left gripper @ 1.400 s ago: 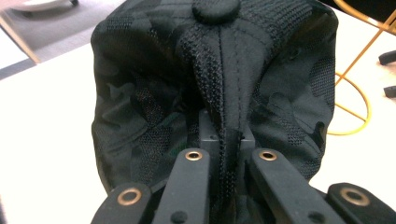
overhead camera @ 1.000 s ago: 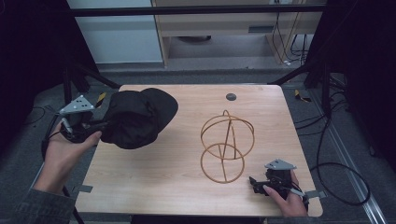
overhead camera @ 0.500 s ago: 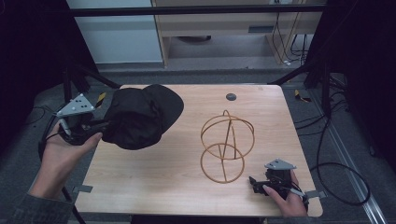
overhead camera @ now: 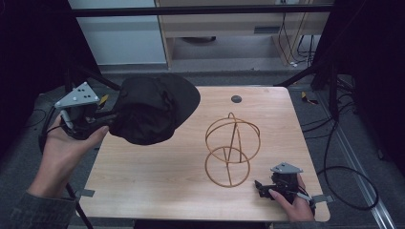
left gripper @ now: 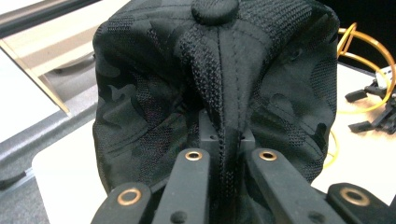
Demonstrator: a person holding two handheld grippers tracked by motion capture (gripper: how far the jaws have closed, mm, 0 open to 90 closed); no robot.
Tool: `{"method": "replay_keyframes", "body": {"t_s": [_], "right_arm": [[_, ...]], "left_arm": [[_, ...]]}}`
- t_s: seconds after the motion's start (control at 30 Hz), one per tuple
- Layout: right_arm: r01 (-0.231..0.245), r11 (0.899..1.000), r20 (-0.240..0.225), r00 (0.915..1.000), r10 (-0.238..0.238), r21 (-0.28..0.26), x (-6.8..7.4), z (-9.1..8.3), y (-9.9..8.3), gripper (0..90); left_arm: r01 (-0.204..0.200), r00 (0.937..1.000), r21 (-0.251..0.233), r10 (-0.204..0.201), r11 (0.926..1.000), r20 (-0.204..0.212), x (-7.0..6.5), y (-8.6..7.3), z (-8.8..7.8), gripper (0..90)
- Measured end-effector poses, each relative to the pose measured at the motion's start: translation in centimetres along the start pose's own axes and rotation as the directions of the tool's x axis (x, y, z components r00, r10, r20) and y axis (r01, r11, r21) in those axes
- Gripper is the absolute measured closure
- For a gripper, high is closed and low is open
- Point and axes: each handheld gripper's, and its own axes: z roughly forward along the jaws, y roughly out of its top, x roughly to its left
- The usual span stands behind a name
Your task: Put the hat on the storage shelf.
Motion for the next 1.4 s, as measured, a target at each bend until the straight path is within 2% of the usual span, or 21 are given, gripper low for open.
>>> {"method": "replay_keyframes", "body": {"t_s": [0.23, 0.6, 1.0, 1.13, 1.33, 1.4], "right_arm": [[0.001, 1.0, 0.001, 1.0, -0.001, -0.001, 0.0, 0.0, 0.0, 0.4], [0.0, 1.0, 0.0, 1.0, 0.0, -0.001, 0.0, 0.0, 0.0, 0.4], [0.006, 1.0, 0.0, 1.0, -0.006, -0.002, 0.0, 0.0, 0.0, 0.4], [0.006, 1.0, 0.0, 1.0, -0.006, -0.002, 0.0, 0.1, 0.0, 0.4], [0.004, 1.0, -0.001, 1.0, -0.004, -0.002, 0.0, 0.1, 0.0, 0.4], [0.007, 1.0, -0.001, 1.0, -0.007, -0.002, -0.1, 0.1, 0.0, 0.4]], "left_arm": [[-0.033, 0.9991, -0.014, 0.033, 0.9994, 0.025, -1.6, 2.5, 1.0, 87.4], [-0.062, 0.9949, -0.03, 0.064, 0.9976, 0.077, -4.0, 4.6, 3.3, 87.4], [-0.049, 0.9898, -0.047, 0.054, 0.9977, 0.131, -5.6, 6.1, 5.8, 87.3], [-0.04, 0.9878, -0.067, 0.05, 0.9969, 0.148, -6.1, 6.4, 6.6, 87.3], [-0.032, 0.9843, -0.069, 0.043, 0.9971, 0.171, -6.8, 6.7, 7.6, 87.3], [-0.043, 0.9826, -0.062, 0.053, 0.9971, 0.178, -7.1, 6.9, 7.9, 87.3]]}}
